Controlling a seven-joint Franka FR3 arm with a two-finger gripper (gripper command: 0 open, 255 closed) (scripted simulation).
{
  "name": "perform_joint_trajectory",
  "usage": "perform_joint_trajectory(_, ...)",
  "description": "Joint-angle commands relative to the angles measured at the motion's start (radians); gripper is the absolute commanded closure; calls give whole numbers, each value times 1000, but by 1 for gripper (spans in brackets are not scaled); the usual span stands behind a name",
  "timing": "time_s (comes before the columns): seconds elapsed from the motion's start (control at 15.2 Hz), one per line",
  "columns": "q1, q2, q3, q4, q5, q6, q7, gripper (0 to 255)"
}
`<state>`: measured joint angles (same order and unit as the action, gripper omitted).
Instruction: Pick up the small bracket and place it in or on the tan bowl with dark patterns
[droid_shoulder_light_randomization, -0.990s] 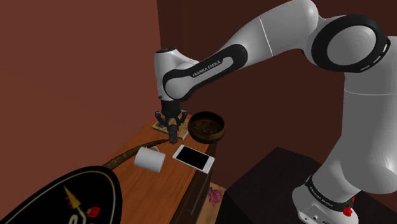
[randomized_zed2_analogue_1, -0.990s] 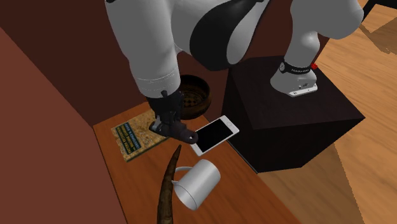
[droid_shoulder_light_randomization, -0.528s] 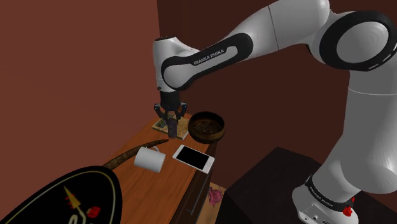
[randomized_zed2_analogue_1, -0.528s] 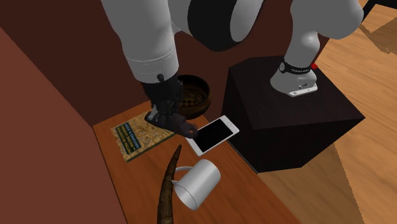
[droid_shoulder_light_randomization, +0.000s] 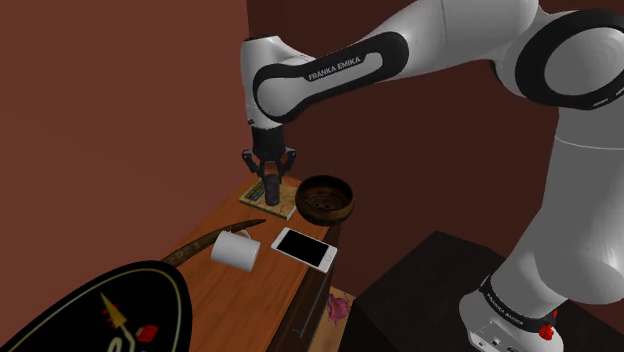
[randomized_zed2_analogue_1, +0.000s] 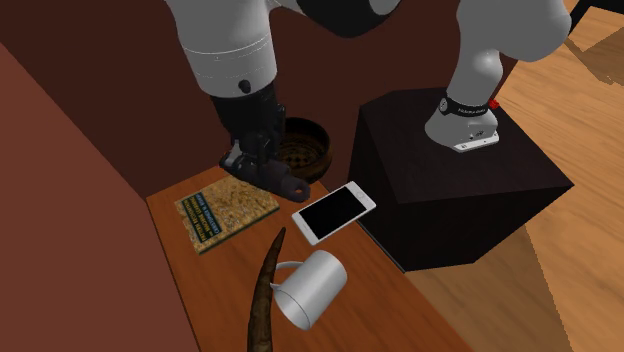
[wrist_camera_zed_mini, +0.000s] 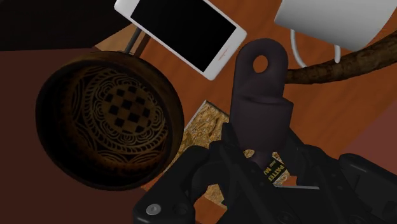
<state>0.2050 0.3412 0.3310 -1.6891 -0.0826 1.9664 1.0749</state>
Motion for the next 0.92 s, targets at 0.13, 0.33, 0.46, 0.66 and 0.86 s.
perform_joint_trajectory(0.13,-60,-94,-15,-121,31,31,-77,255)
perform_joint_trajectory(0.33,-105,-161,-34,-208,54,53,-147,255)
perform_joint_trajectory(0.46,-134,-202,-49,-258,67,65,-195,255)
perform_joint_trajectory(0.66,-173,-257,-77,-325,83,78,-268,255)
perform_joint_trajectory(0.86,-189,-273,-90,-359,86,95,-300,255)
